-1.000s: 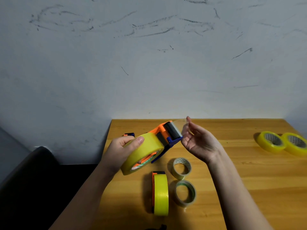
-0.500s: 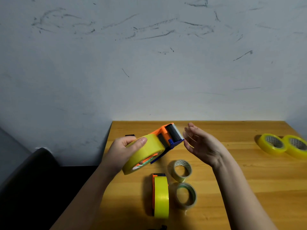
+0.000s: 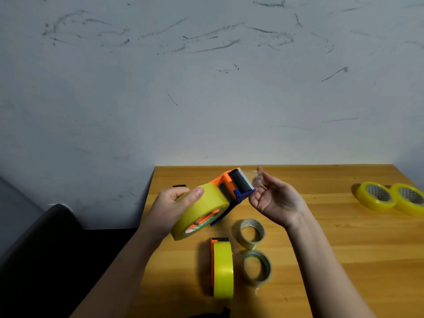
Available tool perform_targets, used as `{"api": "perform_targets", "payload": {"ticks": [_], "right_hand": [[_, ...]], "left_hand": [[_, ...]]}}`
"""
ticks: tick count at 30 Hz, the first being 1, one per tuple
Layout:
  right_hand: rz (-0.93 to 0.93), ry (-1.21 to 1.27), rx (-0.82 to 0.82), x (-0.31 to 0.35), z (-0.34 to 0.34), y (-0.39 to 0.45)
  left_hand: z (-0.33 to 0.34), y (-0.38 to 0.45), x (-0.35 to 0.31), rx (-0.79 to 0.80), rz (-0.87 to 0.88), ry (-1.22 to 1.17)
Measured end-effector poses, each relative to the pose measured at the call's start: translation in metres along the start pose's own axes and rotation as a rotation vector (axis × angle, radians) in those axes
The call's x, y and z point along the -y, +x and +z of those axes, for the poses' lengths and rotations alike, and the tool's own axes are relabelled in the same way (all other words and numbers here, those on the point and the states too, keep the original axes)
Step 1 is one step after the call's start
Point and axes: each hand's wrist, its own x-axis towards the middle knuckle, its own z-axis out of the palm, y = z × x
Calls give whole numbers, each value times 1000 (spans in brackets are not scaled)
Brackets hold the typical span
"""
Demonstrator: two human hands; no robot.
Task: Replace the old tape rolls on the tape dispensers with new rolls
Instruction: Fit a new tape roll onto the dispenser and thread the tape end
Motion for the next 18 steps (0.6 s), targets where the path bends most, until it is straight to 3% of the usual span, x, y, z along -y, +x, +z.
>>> {"api": "perform_targets", "payload": {"ticks": [7,18], "right_hand": [[-141,-195,-266,-8,8,2],[-271,-510,-280,-10,5,-7]], "left_hand": [[4,-2,-1,-4,-4,8],[6,-7,-1,-8,-3,41]]}}
